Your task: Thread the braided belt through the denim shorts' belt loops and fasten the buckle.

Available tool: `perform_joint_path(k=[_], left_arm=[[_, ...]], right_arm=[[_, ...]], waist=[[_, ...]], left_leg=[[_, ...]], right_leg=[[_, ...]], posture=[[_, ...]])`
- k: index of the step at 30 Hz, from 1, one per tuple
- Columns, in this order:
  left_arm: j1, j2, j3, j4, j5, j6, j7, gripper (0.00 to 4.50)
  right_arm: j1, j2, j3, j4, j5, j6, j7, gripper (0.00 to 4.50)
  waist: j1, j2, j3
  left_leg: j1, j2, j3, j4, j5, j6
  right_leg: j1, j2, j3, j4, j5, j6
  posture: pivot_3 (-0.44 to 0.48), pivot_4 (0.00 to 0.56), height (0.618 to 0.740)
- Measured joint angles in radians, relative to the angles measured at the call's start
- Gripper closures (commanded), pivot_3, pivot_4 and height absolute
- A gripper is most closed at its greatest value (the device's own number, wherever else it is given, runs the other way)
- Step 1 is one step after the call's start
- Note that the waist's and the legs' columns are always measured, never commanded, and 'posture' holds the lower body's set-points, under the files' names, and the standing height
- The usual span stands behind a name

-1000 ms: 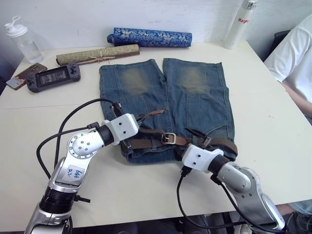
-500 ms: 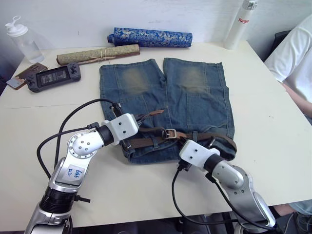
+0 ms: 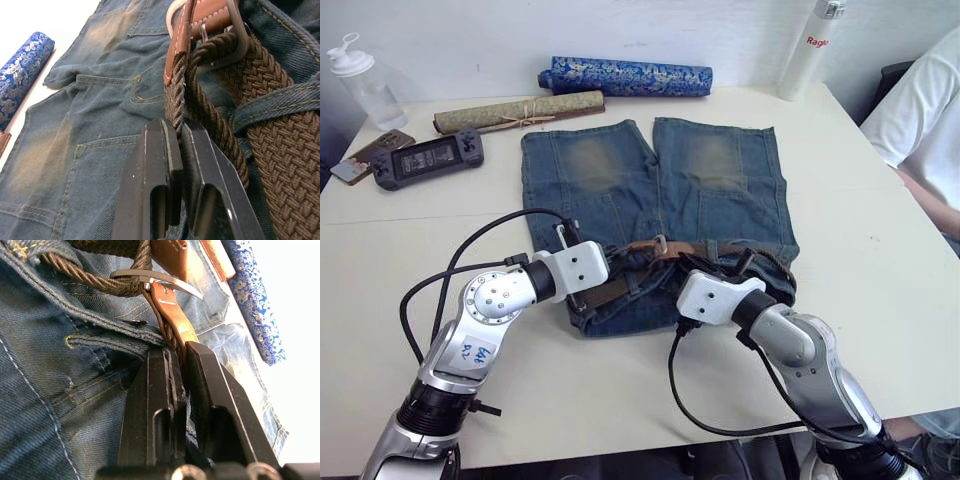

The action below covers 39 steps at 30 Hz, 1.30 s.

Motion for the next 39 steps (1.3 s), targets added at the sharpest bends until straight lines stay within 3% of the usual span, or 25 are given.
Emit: perform_joint_path(k=[12,22,39], left_arm=[[-0.031,0.076,-0.032,0.005,0.091,-0.025,-0.028,4.50],[-0.090,0.075,-0.068,0.051,0.152,-0.086,-0.036,4.50],[-0.159,-0.114,-0.117,0.174,0.168,-0.149,-0.012,4.50]], right_arm=[[-0.029,0.027,0.017,0.045,-0.017,-0.021,-0.002,4.48],[-0.043,0.027,0.019,0.056,-0.029,-0.032,0.005,4.48],[-0.037,0.035,0.019,0.057,-0.044,-0.032,0.022,4.48]], waist=[[-0.001,0.000,0.000],[-0.001,0.000,0.000],[0.001,0.000,0.000]], left_leg=[[0.000,0.000,0.000,0.000,0.000,0.000],[0.000,0.000,0.000,0.000,0.000,0.000],[-0.001,0.000,0.000,0.001,0.000,0.000]], right_leg=[[0.000,0.000,0.000,0.001,0.000,0.000],[0.000,0.000,0.000,0.001,0.000,0.000],[0.000,0.000,0.000,0.002,0.000,0.000]], posture=[[0.000,0.150,0.645],[0.000,0.150,0.645],[0.000,0.150,0.645]])
